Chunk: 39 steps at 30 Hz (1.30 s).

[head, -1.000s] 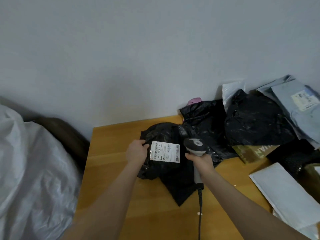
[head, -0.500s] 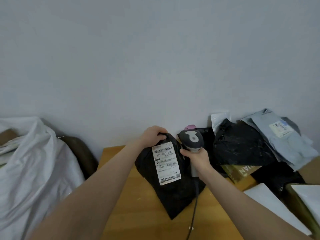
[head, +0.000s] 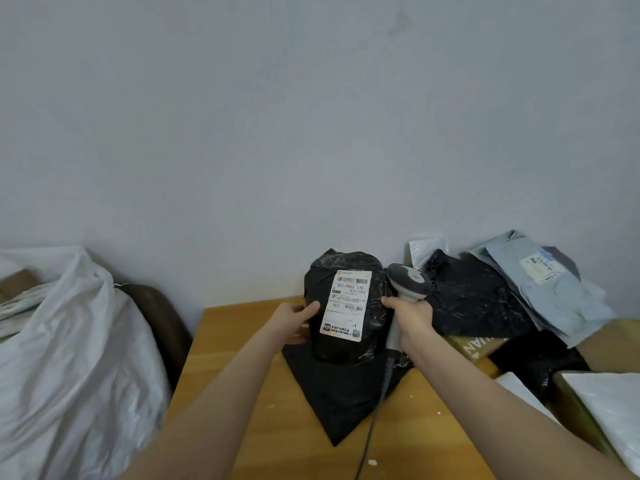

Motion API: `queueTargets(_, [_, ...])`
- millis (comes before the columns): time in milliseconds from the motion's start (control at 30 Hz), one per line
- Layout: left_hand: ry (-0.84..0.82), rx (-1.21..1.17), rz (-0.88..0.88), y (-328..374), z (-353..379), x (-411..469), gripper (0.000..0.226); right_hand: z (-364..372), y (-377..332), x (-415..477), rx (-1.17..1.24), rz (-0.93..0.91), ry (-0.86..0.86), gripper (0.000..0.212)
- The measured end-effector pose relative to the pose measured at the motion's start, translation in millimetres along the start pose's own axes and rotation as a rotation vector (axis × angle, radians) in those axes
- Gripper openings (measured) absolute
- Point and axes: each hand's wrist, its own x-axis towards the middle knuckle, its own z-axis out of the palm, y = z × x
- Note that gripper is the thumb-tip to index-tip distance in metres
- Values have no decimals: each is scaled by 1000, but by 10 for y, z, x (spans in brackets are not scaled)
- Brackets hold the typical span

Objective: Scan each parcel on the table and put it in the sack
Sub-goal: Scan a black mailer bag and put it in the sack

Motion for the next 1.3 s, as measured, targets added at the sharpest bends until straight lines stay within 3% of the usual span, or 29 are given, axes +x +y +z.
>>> queueTargets(100, [-59, -162, -18, 3, 87, -11, 35, -30, -7, -17, 14, -4, -11, 19])
queueTargets(300, [52, -305, 51, 80, 207, 37, 7, -142, 25, -36, 19, -28, -46, 33])
queueTargets(500, [-44, -231, 70, 36, 311, 28, 9, -166, 107, -30, -18, -38, -29, 22])
queueTargets(667, [85, -318, 120, 43, 325, 95, 12, -241, 118, -53, -109, -49, -3, 28])
queueTargets(800, [150, -396, 132, 34, 309, 148, 14, -250, 184, -301, -40, 29, -114, 11])
queueTargets(900, [191, -412, 136, 11, 326, 196, 12, -200, 252, -520, -71, 52, -165, 11])
queueTargets(1300, [241, -480, 59, -160, 291, 276, 11, -132, 355, -874, -142, 77, -219, 17])
